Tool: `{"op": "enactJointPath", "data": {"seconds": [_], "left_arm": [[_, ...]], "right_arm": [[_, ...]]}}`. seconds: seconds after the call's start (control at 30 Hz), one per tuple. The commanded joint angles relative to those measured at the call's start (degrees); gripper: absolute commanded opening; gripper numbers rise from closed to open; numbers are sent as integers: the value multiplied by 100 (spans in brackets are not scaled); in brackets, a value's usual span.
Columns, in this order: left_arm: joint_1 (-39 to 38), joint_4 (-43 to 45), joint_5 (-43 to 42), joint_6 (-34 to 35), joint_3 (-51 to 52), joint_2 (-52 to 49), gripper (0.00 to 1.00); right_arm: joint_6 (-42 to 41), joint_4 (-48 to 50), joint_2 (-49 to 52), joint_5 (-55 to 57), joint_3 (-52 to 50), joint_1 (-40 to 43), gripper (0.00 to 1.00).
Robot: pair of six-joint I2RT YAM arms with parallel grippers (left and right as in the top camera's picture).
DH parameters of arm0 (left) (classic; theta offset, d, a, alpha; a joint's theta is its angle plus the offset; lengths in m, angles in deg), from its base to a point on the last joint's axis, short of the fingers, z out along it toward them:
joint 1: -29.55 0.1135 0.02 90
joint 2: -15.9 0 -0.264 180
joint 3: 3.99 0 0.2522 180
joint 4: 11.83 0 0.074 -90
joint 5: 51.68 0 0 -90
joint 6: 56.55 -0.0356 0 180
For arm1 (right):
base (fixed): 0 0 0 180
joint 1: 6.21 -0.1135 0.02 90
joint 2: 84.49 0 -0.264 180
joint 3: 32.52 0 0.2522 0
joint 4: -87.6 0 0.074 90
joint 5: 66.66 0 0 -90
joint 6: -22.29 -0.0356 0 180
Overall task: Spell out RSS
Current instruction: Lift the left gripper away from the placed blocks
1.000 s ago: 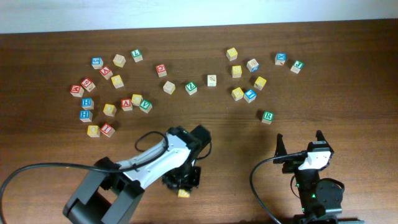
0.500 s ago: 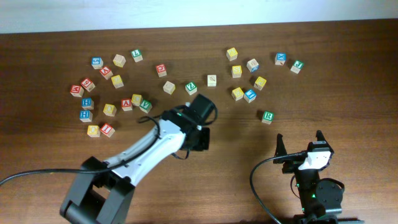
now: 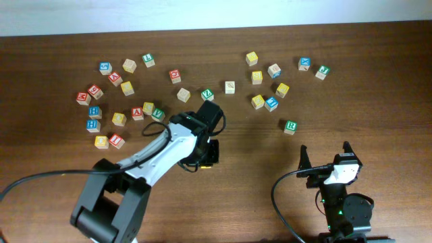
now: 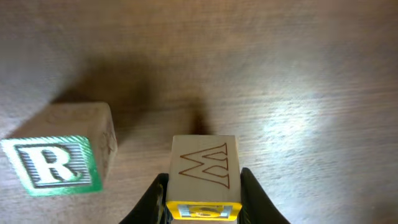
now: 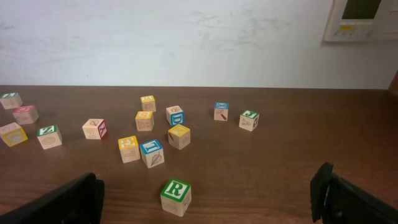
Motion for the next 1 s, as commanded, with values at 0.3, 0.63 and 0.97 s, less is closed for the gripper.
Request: {"op": "enactJointPath", "data": {"seconds": [0.3,0.63,0.97], "left_arm": [[-11,186,289,-9,-68,-133,25],[-11,295,286,-9,-70,-136,30],[70,83,481,-11,-1010,-133,36]], "right_arm": [[24,-9,-44,46,-52,39,98],[24,-9,-44,46,-52,39,98],[24,-9,-44,48,-52,39,98]]}}
